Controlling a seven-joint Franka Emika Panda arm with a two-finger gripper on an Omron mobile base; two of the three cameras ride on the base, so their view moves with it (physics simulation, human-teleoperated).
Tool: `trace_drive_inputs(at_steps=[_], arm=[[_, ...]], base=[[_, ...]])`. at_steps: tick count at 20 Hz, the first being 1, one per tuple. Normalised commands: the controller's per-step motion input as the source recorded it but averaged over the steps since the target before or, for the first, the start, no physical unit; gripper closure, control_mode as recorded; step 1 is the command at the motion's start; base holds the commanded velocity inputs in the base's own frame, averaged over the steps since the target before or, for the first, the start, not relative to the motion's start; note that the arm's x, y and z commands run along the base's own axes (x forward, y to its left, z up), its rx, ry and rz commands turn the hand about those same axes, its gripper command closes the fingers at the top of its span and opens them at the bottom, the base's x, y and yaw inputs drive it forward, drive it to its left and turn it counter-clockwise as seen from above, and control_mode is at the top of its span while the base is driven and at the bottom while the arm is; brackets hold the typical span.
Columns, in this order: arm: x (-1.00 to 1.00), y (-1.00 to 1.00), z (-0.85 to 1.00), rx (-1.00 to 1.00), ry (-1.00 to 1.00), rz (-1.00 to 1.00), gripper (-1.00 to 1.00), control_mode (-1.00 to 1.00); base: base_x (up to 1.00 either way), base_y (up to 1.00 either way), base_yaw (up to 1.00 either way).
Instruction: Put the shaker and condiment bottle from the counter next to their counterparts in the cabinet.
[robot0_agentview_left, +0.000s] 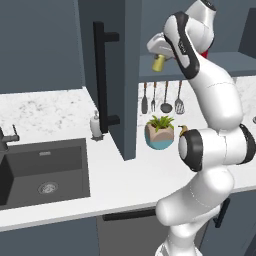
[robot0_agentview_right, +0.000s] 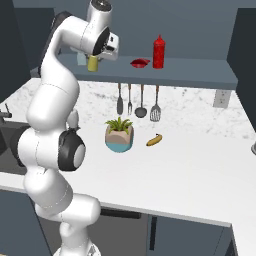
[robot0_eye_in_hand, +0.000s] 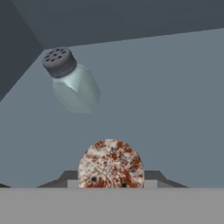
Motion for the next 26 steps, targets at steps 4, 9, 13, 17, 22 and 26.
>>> trace_drive_inputs(at_steps=[4,9,13,17,22,26], arm=[[0.25,0.1,-0.09,0.0,0.0,0.0,1.0,-1.0],[0.32,0.23,0.0,-0.01,-0.1,0.0,1.0,-1.0],[0.3,0.23,0.0,-0.04,-0.17,0.0,1.0,-1.0],[0.19,0.05,0.0,-0.06,-0.2,0.0,1.0,-1.0],[0.03,-0.08,0.0,-0.09,-0.13,0.03,1.0,-1.0],[0.0,-0.11,-0.06,-0.08,-0.02,0.01,1.0,-1.0]], base=[[0.0,0.0,0.0],[0.0,0.0,0.0],[0.0,0.0,0.0],[0.0,0.0,0.0],[0.0,0.0,0.0],[0.0,0.0,0.0]])
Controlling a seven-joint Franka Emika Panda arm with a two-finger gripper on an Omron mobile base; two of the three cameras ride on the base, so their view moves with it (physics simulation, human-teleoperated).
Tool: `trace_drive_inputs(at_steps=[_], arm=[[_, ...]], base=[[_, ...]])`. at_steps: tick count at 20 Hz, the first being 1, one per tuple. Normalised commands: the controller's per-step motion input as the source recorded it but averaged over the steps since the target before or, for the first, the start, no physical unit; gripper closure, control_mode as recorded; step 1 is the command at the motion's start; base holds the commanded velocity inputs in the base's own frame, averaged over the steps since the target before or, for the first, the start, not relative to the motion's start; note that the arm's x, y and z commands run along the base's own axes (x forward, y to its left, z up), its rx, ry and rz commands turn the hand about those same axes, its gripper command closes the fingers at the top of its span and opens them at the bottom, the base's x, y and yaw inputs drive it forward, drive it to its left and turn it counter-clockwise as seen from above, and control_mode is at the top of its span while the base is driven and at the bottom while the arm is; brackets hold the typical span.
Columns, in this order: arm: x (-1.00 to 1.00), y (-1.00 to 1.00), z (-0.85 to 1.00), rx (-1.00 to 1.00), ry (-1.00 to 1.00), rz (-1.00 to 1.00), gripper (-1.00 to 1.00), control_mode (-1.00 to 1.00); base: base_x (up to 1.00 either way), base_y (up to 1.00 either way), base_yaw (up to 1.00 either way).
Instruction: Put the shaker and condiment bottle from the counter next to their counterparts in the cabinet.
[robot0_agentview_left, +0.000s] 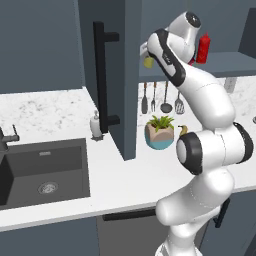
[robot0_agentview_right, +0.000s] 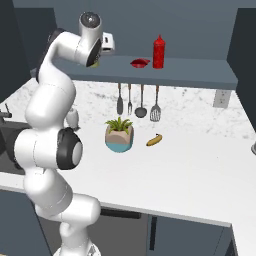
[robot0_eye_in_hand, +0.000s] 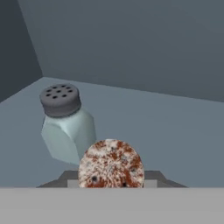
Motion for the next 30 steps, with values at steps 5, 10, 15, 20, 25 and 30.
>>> trace_drive_inputs(at_steps=[5,10,15,20,25,30], arm=[[0.0,0.0,-0.01,0.0,0.0,0.0,1.0,-1.0],[0.05,0.0,-0.13,0.0,0.1,0.0,1.0,-1.0],[0.26,-0.02,-0.2,0.0,0.14,0.0,1.0,-1.0],[0.32,0.0,-0.17,0.0,0.12,0.0,1.0,-1.0],[0.2,0.03,-0.2,0.0,0.11,0.0,-1.0,-1.0],[0.15,0.0,-0.02,0.0,0.1,0.0,-1.0,-1.0]], base=[[0.0,0.0,0.0],[0.0,0.0,0.0],[0.0,0.0,0.0],[0.0,0.0,0.0],[0.0,0.0,0.0],[0.0,0.0,0.0]])
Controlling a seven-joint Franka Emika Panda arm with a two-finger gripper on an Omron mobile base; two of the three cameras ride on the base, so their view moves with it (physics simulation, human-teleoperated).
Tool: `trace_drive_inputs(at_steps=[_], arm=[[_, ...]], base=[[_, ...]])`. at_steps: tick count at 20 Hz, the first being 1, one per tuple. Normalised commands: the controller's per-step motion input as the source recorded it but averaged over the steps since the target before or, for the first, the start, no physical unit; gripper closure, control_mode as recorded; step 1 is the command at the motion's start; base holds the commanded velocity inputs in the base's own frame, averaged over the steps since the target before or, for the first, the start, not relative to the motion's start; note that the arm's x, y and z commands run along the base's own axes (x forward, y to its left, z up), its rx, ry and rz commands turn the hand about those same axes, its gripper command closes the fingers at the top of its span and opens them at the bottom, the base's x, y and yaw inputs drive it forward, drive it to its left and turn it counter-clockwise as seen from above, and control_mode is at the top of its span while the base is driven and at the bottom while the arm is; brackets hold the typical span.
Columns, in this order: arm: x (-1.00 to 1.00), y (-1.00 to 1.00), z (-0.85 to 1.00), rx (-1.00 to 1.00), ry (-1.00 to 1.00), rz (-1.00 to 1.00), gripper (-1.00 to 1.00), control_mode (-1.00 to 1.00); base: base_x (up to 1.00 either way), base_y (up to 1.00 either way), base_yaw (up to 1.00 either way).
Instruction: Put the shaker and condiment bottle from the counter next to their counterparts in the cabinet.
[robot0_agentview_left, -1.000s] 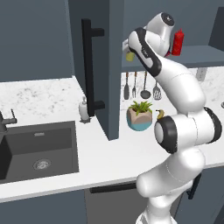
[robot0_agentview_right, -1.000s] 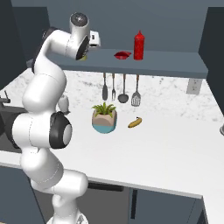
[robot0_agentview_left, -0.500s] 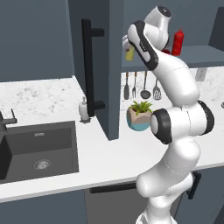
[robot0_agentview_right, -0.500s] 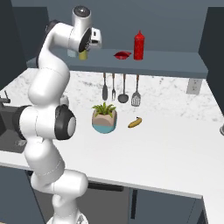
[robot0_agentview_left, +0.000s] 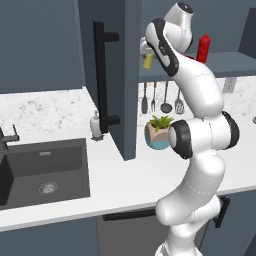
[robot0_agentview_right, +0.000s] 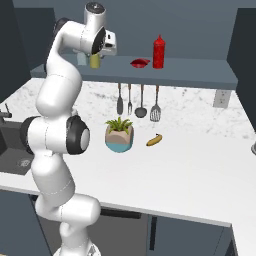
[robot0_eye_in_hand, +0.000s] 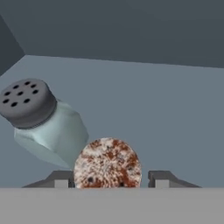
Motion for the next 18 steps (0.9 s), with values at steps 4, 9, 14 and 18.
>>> trace_drive_inputs(at_steps=[4,9,14,18], arm=[[0.0,0.0,0.0,0.01,0.07,0.0,-1.0,-1.0],[-0.08,-0.1,0.14,0.13,0.03,0.0,-1.0,-1.0],[-0.18,-0.09,0.23,0.14,0.03,0.0,-1.0,-1.0],[-0.31,-0.15,0.19,0.13,0.0,0.0,-1.0,-1.0]], base=[[0.0,0.0,0.0],[0.0,0.0,0.0],[0.0,0.0,0.0],[0.0,0.0,0.0]])
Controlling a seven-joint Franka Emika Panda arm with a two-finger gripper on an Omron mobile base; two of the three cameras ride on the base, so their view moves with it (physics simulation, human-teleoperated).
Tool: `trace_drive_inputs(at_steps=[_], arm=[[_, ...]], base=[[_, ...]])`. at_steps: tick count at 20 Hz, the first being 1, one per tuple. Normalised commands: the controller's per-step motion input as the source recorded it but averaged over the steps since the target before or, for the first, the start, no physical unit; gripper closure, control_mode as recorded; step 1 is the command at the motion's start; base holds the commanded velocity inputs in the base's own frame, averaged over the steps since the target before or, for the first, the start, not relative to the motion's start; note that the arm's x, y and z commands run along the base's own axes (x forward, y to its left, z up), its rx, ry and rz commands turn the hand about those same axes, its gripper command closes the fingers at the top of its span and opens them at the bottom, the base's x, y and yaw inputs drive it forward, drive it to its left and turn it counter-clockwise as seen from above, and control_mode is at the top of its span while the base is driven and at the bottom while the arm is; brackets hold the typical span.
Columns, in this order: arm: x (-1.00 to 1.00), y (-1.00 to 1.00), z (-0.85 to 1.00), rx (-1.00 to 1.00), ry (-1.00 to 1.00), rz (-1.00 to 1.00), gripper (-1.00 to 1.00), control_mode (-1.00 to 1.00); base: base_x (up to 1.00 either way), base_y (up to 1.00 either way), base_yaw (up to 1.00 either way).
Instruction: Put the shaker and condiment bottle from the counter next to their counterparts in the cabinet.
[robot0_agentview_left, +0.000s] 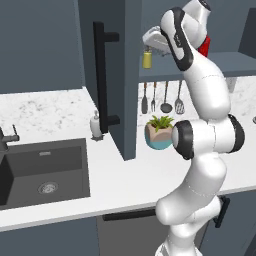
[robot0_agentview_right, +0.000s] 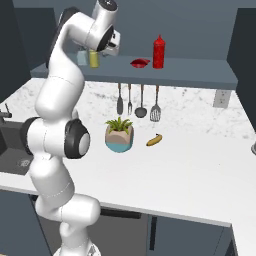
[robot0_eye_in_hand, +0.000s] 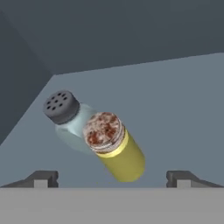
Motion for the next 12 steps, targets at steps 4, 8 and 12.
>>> trace_drive_inputs(at_steps=[4,8,12], arm=[[-0.52,-0.14,0.08,0.1,0.0,-0.02,-1.0,-1.0],[-1.0,-0.03,-0.41,-0.01,0.07,-0.03,-1.0,-1.0],[-1.0,0.0,-0.96,-0.12,0.13,-0.03,-1.0,-1.0]], base=[[0.0,0.0,0.0],[0.0,0.0,0.0],[0.0,0.0,0.0]])
